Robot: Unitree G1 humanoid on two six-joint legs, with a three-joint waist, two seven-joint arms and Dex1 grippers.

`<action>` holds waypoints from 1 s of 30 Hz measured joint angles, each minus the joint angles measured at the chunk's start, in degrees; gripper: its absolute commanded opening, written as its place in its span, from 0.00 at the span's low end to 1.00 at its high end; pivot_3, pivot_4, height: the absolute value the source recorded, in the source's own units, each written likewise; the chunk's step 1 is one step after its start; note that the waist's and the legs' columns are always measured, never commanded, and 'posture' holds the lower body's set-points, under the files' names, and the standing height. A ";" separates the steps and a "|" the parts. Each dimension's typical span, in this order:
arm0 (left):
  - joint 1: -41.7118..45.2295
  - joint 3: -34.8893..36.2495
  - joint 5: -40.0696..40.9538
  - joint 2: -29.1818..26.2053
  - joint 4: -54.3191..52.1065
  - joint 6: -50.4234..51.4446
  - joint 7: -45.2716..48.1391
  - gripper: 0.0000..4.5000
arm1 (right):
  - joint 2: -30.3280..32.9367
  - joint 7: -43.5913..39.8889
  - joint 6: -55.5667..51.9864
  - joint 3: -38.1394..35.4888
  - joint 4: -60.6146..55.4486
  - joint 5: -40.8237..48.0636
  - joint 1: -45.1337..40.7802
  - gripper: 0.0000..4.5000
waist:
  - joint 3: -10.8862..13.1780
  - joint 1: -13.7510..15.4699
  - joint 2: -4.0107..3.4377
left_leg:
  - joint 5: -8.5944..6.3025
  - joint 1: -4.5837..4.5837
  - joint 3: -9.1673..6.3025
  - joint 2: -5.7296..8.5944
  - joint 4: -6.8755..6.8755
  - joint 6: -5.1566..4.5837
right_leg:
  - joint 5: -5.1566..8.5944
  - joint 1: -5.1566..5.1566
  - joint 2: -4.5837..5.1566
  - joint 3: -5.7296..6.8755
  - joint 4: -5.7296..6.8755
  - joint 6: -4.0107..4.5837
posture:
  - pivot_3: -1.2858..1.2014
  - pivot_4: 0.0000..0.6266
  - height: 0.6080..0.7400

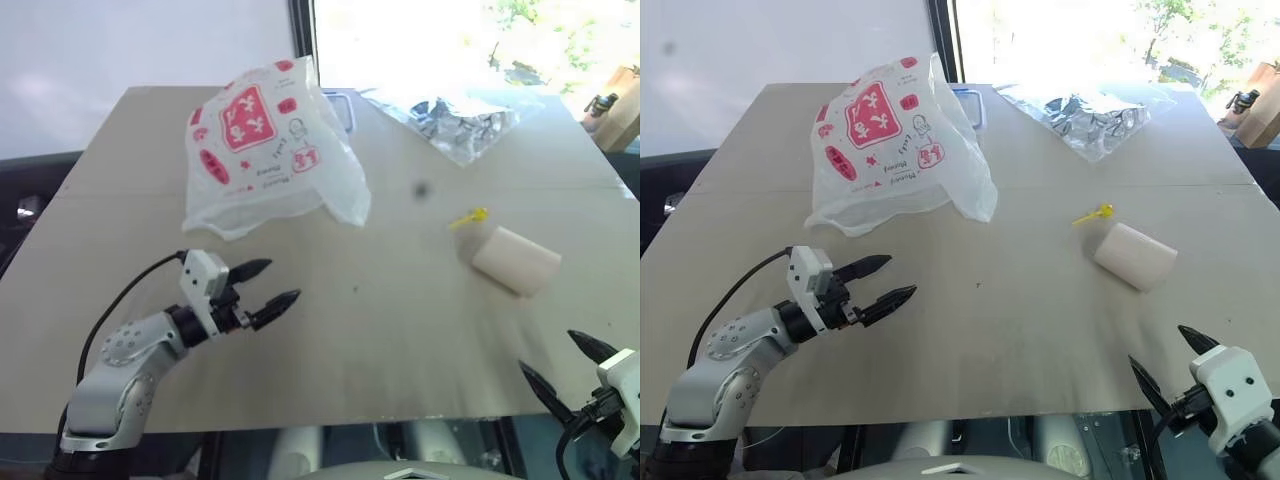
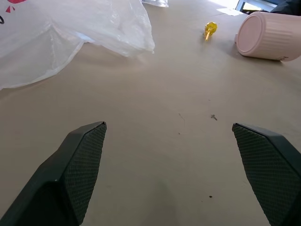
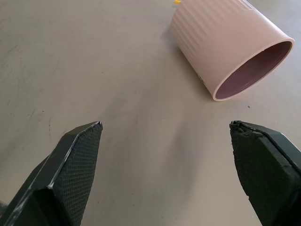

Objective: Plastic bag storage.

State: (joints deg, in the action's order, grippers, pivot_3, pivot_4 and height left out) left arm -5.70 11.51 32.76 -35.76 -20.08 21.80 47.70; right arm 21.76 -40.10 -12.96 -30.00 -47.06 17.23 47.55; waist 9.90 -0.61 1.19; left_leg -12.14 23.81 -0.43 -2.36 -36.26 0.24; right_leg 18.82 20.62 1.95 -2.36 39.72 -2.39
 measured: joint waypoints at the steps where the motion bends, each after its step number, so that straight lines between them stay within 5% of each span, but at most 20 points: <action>1: 0.00 0.00 0.00 0.00 0.00 0.00 0.00 1.00 | 0.00 0.00 0.00 0.00 0.00 0.00 0.00 0.97 | 0.00 0.00 0.00 | 0.00 0.00 0.00 0.00 0.00 0.00 | 0.00 0.00 0.00 0.00 0.00 0.00 | 0.52 0.24 1.00; 9: 9.39 -0.88 -2.78 3.13 0.44 1.53 -9.11 1.00 | -0.50 -0.08 5.82 5.45 -0.61 1.14 -5.43 0.97 | -0.02 0.02 0.00 | 0.02 -0.03 -0.03 0.03 -0.11 -0.02 | -0.01 -0.02 -0.10 0.00 0.07 -0.03 | 0.52 0.24 1.00; 15: 20.91 -3.86 -16.09 1.95 10.03 -2.57 -17.80 1.00 | 4.54 -1.22 5.13 9.66 -6.63 4.01 -9.91 0.97 | -0.03 -0.02 0.06 | 0.02 -0.03 -0.04 0.18 -0.12 -0.02 | -0.03 -0.02 -0.20 0.01 0.08 -0.06 | 0.52 0.24 1.00; 21: 31.14 -11.29 -34.85 -3.47 30.29 -12.87 -23.32 1.00 | 7.42 0.67 1.78 11.91 -7.23 4.59 -15.06 0.97 | -0.02 0.07 0.11 | 0.02 0.03 -0.04 0.22 -0.10 -0.01 | -0.04 0.02 -0.15 0.06 0.07 -0.06 | 0.52 0.24 1.00; 30: 33.02 -13.27 -41.81 -3.27 37.00 -9.39 -26.48 1.00 | 7.40 3.88 -0.19 13.43 -9.37 4.20 -14.28 0.97 | -0.01 -0.11 0.17 | 0.02 0.05 -0.04 0.15 -0.10 0.00 | -0.04 0.06 -0.15 0.07 0.12 -0.07 | 0.52 0.24 1.00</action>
State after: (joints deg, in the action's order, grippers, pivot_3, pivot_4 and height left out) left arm 27.33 -1.76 -9.06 -39.03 16.92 12.42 21.22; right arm 29.16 -36.22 -13.15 -16.56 -56.44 21.43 33.27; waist 9.90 -0.72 1.36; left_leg -12.13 23.86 -0.47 -2.21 -36.36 0.24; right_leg 18.78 20.67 1.80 -2.29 39.84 -2.46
